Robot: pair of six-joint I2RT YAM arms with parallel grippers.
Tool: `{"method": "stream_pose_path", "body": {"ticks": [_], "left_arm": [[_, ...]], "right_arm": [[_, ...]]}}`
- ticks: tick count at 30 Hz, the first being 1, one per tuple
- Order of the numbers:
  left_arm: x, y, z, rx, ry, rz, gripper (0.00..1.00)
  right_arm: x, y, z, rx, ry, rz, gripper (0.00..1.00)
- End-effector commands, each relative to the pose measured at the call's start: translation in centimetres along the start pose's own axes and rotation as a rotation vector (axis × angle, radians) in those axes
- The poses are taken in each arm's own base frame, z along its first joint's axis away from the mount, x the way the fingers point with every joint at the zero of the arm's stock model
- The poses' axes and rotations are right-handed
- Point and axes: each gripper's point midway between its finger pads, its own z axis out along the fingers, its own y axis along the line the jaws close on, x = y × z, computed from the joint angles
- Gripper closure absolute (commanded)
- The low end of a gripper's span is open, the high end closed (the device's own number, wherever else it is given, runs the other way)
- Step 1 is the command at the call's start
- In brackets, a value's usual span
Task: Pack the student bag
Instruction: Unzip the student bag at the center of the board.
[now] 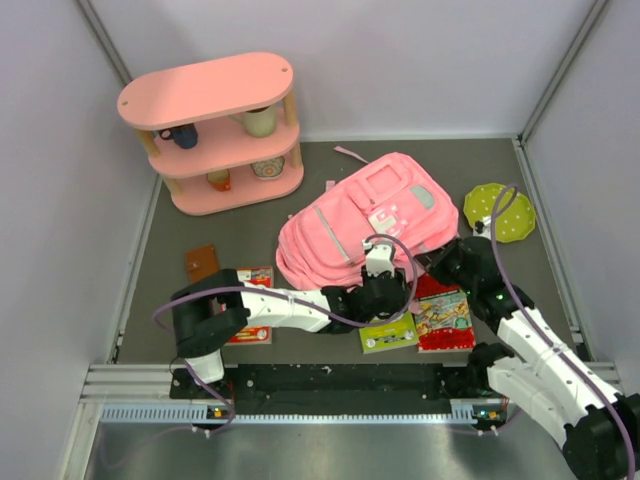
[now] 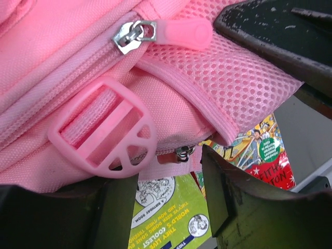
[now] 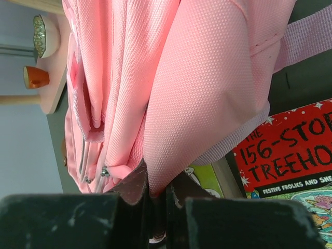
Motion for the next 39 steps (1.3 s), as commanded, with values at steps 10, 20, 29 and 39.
{"method": "stream_pose_path", "body": {"ticks": [10, 20, 29, 39], "left_arm": [[-8.4, -2.7, 0.4, 0.05, -0.34, -0.077, 0.63], [-8.3, -1.3, -0.1, -0.018, -0.321, -0.047, 1.0], [-5.7, 3.4, -4.0, -0.095, -0.174, 0.093, 1.0], [-3.2, 6.8, -8.3, -0.047, -0.006, 0.244, 1.0]], "right_arm": [[0.6, 4.3, -2.4, -0.159, 0.066, -0.021, 1.0], [-0.3, 3.9, -1.7, -0.119, 0.027, -0.066, 1.0], [-6.0, 4.2, 1.5, -0.052, -0.057, -0.126, 1.0], [-11.1, 3.6, 6.7, -0.004, -0.067, -0.122, 1.0]]}}
